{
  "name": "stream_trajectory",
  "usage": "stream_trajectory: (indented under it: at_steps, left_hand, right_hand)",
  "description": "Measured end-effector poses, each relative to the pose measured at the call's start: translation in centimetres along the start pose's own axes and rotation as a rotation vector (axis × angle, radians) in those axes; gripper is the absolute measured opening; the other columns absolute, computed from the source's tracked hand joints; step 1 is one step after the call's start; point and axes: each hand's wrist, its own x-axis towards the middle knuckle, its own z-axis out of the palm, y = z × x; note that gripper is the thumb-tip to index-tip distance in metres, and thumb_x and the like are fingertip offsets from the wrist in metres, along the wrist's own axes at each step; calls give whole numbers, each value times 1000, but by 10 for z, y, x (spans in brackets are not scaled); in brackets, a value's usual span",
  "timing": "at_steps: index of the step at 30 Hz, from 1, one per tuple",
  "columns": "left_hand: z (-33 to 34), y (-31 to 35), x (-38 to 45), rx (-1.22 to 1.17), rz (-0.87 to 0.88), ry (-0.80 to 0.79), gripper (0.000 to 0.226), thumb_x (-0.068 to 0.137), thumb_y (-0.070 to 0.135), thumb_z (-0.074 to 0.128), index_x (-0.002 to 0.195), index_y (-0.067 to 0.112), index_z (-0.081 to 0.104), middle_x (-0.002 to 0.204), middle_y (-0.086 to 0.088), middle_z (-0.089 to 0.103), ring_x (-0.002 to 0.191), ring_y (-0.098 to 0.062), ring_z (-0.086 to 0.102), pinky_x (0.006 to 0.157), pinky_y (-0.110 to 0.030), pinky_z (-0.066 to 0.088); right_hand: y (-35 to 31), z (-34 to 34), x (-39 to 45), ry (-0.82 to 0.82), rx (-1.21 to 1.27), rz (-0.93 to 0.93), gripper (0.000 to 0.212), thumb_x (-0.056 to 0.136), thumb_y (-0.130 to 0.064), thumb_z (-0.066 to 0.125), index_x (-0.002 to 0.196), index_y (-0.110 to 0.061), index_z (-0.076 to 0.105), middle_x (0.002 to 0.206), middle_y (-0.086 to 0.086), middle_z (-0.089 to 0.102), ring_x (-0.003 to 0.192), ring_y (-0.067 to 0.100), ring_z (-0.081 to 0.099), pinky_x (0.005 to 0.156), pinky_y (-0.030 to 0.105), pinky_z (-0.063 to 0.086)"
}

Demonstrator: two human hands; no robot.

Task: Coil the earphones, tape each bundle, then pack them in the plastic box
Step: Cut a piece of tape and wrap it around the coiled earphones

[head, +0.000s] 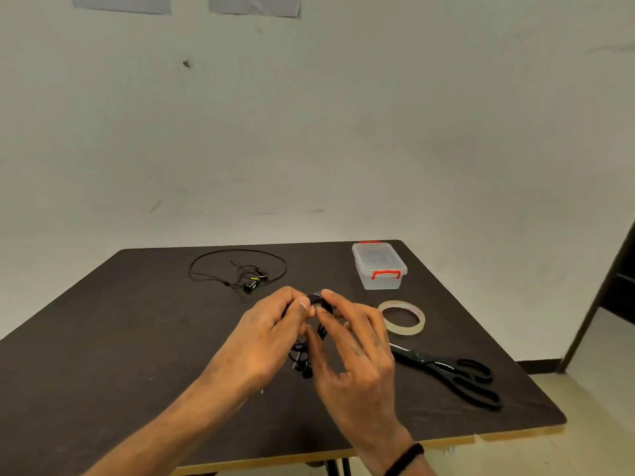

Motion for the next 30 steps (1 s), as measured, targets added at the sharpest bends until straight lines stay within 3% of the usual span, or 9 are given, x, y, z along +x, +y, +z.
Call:
stream_trajectory:
  at_steps: [4,8,12,17,21,25,30]
  left_hand:
    - [-1,-1,-4,-22,-6,-31,32,108,38,43,85,28,64,71,13,57,65,-12,46,61,-31,40]
    - [-3,-2,-5,-24,-24,-46,32,108,38,43,88,28,65,73,11,59,61,-11,43,54,-24,37]
    - [-3,-2,-6,-6,4,-75,33,108,41,42,83,34,63,72,13,58,63,-11,44,59,-30,37]
    - [-1,2,-9,26,85,-82,31,107,41,41,82,39,60,76,8,59,69,-14,49,67,-38,42]
    - [0,4,-12,35,98,-100,30,106,40,41,84,36,60,77,6,59,67,-14,48,66,-41,42]
    - [1,5,-15,13,70,-115,31,106,42,41,83,40,61,76,9,59,67,-12,49,65,-36,42]
    - [6,11,-17,-54,48,-120,37,107,40,40,76,39,60,74,10,56,73,-16,49,72,-42,44]
  right_hand:
    - [0,-15,0,18,50,2,26,90,-9,75,115,-2,78,139,11,67,116,28,63,94,32,55]
    - [3,-35,14,53,42,63,19,91,-9,78,109,-6,79,126,9,68,111,23,63,86,32,57]
    - [5,-46,36,-71,66,55,21,91,-14,79,111,-7,81,113,7,71,106,23,67,90,26,57]
    - [7,-46,43,-210,54,56,24,88,-19,83,111,-12,81,113,3,70,107,19,67,91,23,56]
    - [7,-44,40,-212,0,50,29,82,-16,89,110,-12,81,112,3,72,106,17,67,97,8,44]
    - [7,-39,36,-115,-56,-15,17,86,-12,85,102,-7,80,107,6,74,100,22,68,91,20,52]
    - [4,-30,34,18,-169,-97,5,90,-10,75,93,-7,75,101,8,75,92,24,68,79,35,57]
